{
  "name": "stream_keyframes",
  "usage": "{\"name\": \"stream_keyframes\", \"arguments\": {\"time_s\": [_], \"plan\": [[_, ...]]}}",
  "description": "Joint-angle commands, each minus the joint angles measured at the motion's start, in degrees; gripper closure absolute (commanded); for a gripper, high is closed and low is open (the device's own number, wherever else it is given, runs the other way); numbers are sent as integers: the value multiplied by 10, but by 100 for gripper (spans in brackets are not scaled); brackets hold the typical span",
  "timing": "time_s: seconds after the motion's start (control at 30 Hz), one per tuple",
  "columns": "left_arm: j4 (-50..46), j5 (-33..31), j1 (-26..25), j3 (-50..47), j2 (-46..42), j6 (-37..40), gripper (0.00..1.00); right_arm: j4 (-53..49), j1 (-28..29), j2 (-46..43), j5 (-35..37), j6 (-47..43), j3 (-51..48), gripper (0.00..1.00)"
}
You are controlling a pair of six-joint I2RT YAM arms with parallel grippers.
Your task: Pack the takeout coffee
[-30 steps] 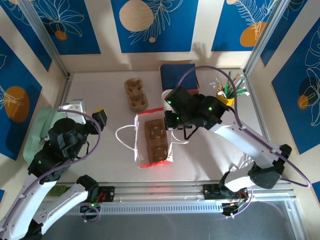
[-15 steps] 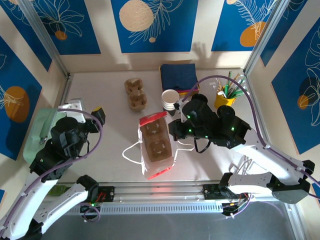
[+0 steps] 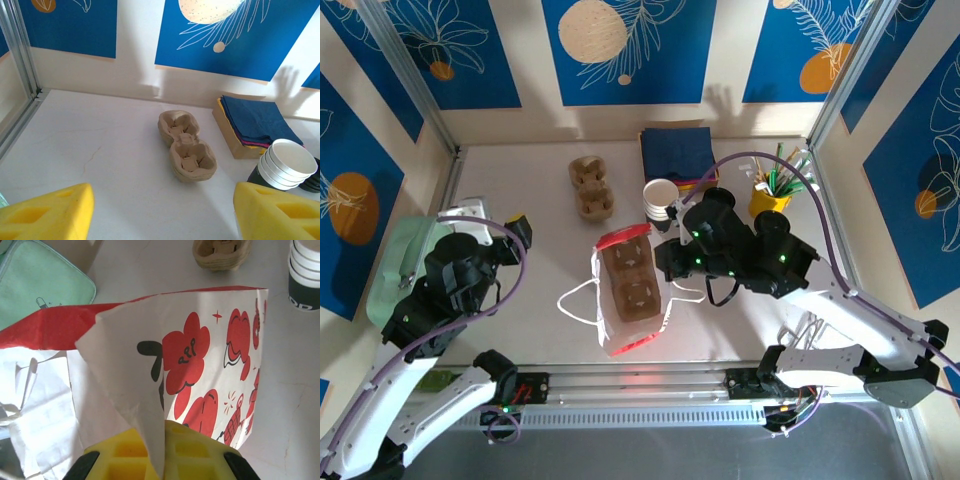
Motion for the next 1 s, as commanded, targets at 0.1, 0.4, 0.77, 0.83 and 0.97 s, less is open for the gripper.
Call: {"name": "stream_keyframes", "arguments": {"time_s": [0.1,0.4,0.77,0.83,0.97], "plan": [[9,-4,-1,-5,2,-15,27,-16,-47,31,-79,44,32,96],[10,1,-1,-12,5,-21,27,-33,-189,59,-237,55,27,96],[0,1,-1,-8,2,-21,27,-38,-272,118,-354,11,22,96],[-2,0,-1,-7,2,-21,27,-37,-284,122,-364,0,20,96],[-6,1,-1,-6,-1,-19,27,-39,-307,136,-381,-25,22,95]]}}
